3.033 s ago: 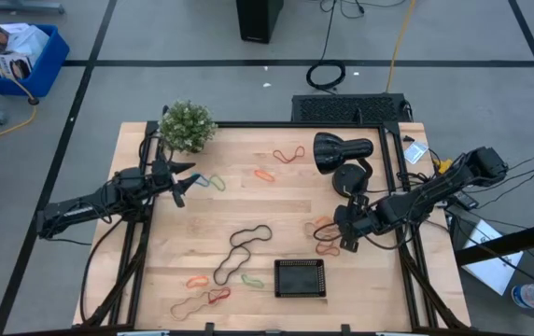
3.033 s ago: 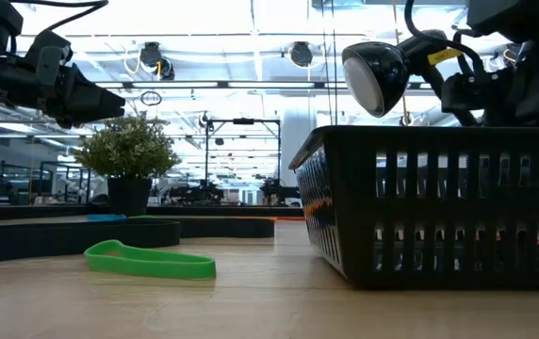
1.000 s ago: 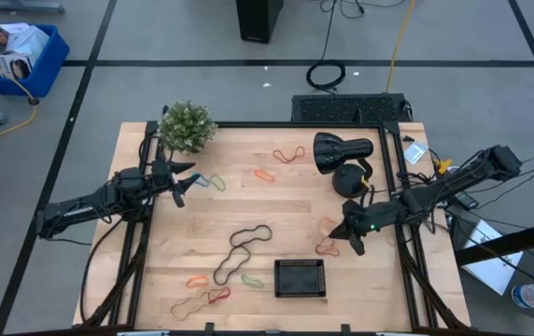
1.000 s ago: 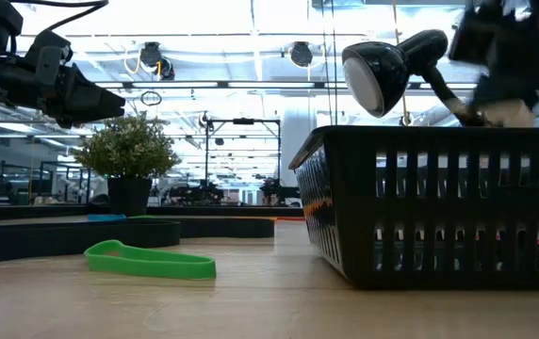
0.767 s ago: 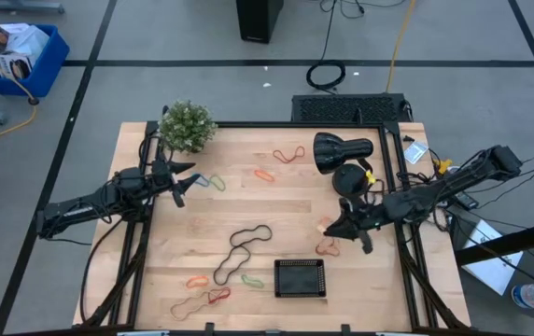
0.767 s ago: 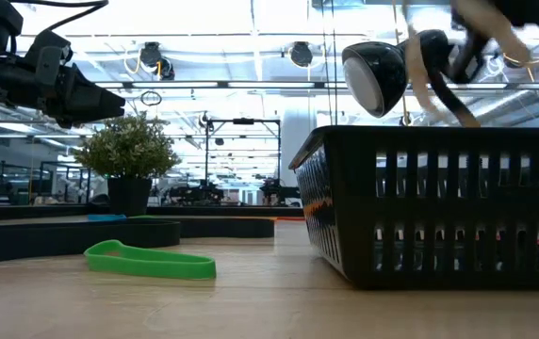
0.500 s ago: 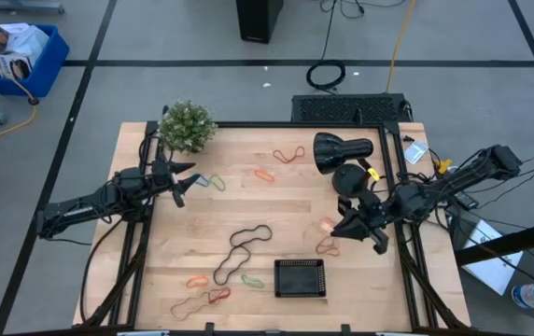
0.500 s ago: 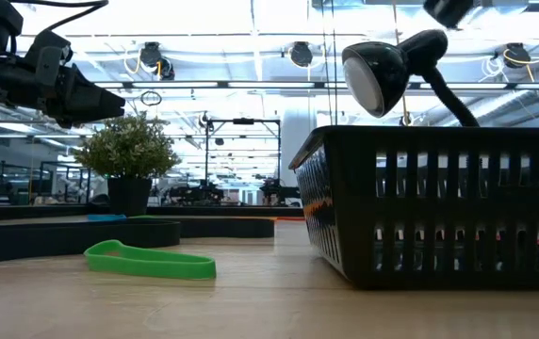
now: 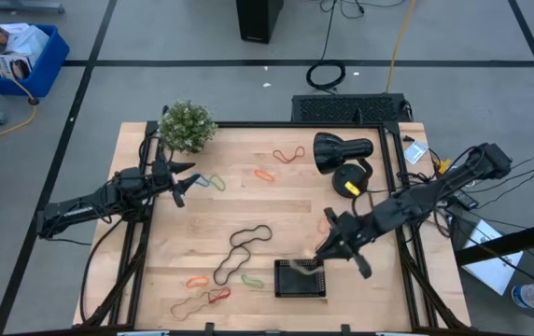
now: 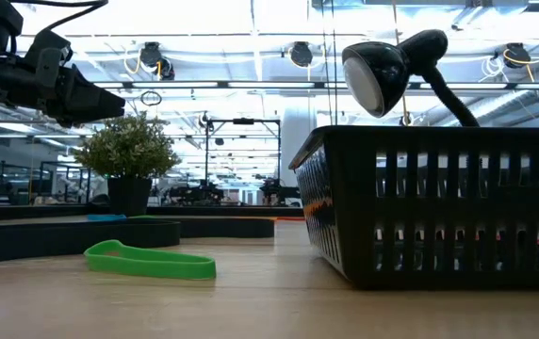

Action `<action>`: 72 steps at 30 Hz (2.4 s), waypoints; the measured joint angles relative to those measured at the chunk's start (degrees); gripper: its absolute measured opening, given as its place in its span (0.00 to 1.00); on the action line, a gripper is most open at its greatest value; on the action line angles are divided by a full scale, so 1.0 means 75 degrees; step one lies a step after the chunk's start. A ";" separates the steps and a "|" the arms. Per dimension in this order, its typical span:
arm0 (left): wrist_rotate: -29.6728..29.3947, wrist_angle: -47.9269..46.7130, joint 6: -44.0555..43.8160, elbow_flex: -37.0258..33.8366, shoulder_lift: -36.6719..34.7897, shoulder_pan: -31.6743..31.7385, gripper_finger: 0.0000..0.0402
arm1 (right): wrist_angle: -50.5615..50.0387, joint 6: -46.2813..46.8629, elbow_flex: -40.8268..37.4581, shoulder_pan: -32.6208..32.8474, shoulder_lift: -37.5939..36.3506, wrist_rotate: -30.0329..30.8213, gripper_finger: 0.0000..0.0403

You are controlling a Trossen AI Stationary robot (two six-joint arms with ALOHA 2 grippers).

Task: Pick and place rubber bands into bin
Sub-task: Put the top brown rubber band into the black bin, then put the middle orange rubber band into the black bin

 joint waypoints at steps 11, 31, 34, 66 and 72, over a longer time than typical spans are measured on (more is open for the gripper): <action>-0.0001 0.0000 0.0003 0.0002 0.0000 0.0002 0.54 | -0.0201 0.0322 0.0087 0.0361 0.1260 -0.0003 0.00; 0.0000 0.0000 0.0015 0.0003 0.0000 0.0002 0.54 | -0.0448 0.0046 0.0087 0.0439 0.3127 0.0038 0.00; 0.0000 0.0000 0.0012 0.0003 0.0000 0.0002 0.54 | -0.0531 0.0090 0.0034 0.0439 0.3218 0.0047 0.00; 0.0000 -0.0035 0.0032 0.0003 0.0002 0.0002 0.54 | 0.0755 0.1416 -0.1644 0.0430 0.3215 0.0402 0.16; 0.0000 -0.0035 0.0032 0.0003 0.0002 0.0000 0.54 | 0.0755 0.1276 -0.1644 0.0424 0.3199 0.0388 0.27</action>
